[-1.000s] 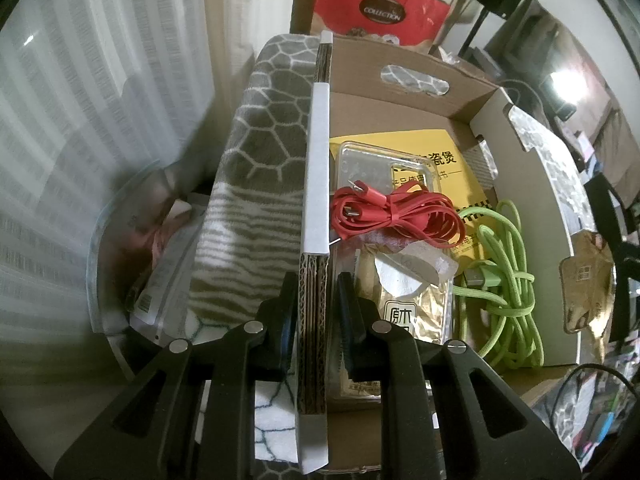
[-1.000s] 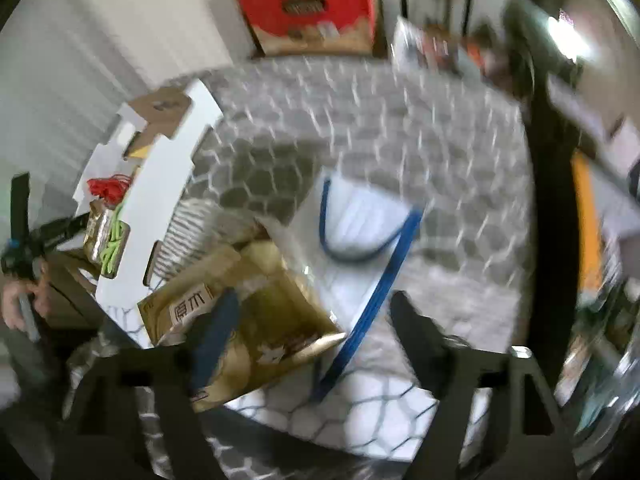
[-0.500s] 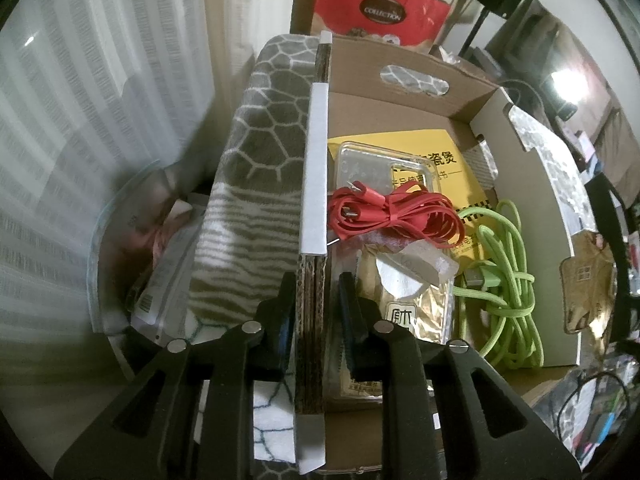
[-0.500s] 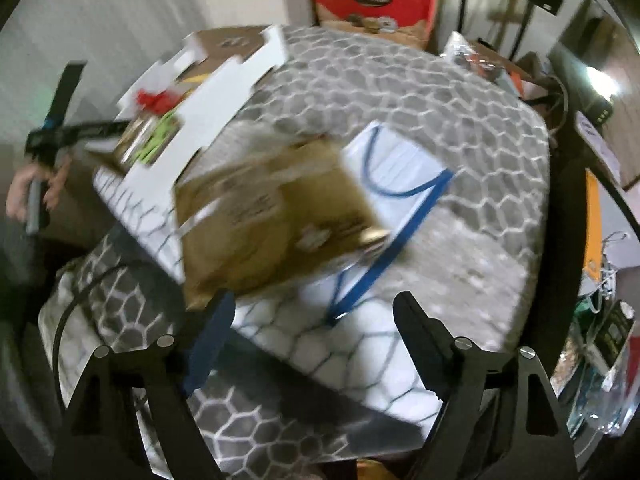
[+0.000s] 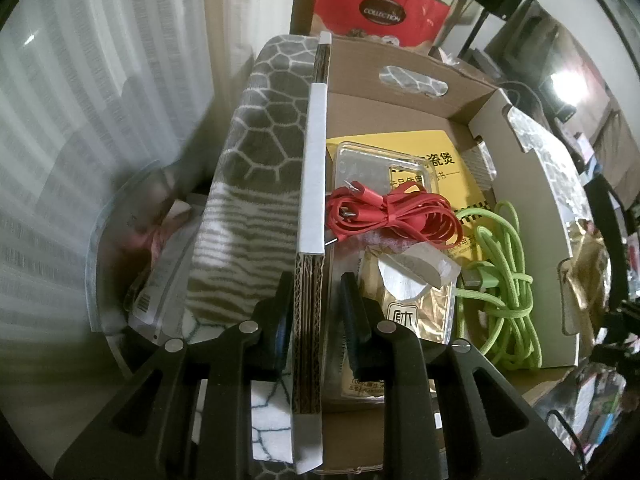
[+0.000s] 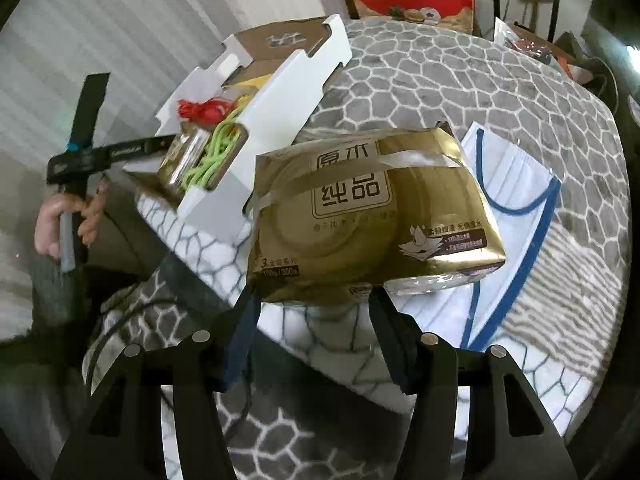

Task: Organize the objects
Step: 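Carry the brown-gold parcel toward the box with the right tool, then lower the brown-gold parcel into the box and open the right tool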

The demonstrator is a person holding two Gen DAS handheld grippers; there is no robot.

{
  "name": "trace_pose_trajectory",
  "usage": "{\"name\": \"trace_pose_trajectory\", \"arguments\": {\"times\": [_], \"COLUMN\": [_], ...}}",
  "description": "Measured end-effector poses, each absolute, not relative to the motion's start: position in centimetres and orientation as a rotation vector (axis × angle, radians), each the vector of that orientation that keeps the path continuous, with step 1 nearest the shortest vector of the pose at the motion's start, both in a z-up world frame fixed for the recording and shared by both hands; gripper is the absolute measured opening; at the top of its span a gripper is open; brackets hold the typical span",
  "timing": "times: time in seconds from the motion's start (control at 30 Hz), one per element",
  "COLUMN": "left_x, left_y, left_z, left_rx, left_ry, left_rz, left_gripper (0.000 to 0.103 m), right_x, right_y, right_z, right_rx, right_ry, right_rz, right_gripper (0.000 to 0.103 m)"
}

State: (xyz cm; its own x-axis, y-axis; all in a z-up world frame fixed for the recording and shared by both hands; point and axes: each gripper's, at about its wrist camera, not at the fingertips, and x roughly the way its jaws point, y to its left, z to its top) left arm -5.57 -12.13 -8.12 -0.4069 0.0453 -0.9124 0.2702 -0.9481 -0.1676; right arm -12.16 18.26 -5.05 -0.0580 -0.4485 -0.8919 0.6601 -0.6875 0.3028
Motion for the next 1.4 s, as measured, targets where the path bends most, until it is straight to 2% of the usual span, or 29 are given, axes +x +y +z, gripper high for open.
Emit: {"name": "trace_pose_trajectory", "arguments": {"times": [0.17, 0.23, 0.3, 0.47, 0.67, 0.83, 1.03, 1.13, 1.4], "left_x": [-5.5, -5.5, -5.5, -5.5, -5.5, -5.5, -5.6, -5.6, -5.6], "left_y": [-12.2, -12.1, -12.1, -12.0, -12.0, -11.9, -11.6, -11.6, -11.7], "left_z": [-8.0, -8.0, -8.0, -8.1, -8.1, -8.1, -8.2, -8.2, -8.2], "left_rx": [1.628, 1.627, 1.625, 1.621, 1.622, 1.622, 1.62, 1.62, 1.618], "left_ry": [0.452, 0.45, 0.448, 0.45, 0.448, 0.444, 0.437, 0.438, 0.44], "left_rz": [-2.496, -2.497, -2.496, -2.497, -2.495, -2.493, -2.488, -2.489, -2.489], "left_gripper": [0.02, 0.02, 0.02, 0.02, 0.02, 0.02, 0.02, 0.02, 0.02], "right_x": [-11.7, -11.4, -11.9, -14.7, -19.4, -20.3, -19.3, -18.9, -19.1], "right_y": [19.0, 20.0, 20.9, 22.2, 22.8, 22.4, 21.8, 21.8, 23.2], "right_z": [-4.0, -2.5, -1.8, -1.7, -4.3, -7.1, -6.8, -6.3, -2.8], "right_rx": [1.445, 1.389, 1.357, 1.354, 1.441, 1.51, 1.473, 1.458, 1.424], "right_ry": [0.209, 0.271, 0.286, 0.274, 0.089, 0.011, 0.022, -0.019, -0.157], "right_rz": [-1.861, -1.96, -2.035, -2.142, -2.074, -1.967, -1.971, -1.977, -2.017], "right_gripper": [0.066, 0.076, 0.081, 0.081, 0.08, 0.05, 0.029, 0.023, 0.021]}}
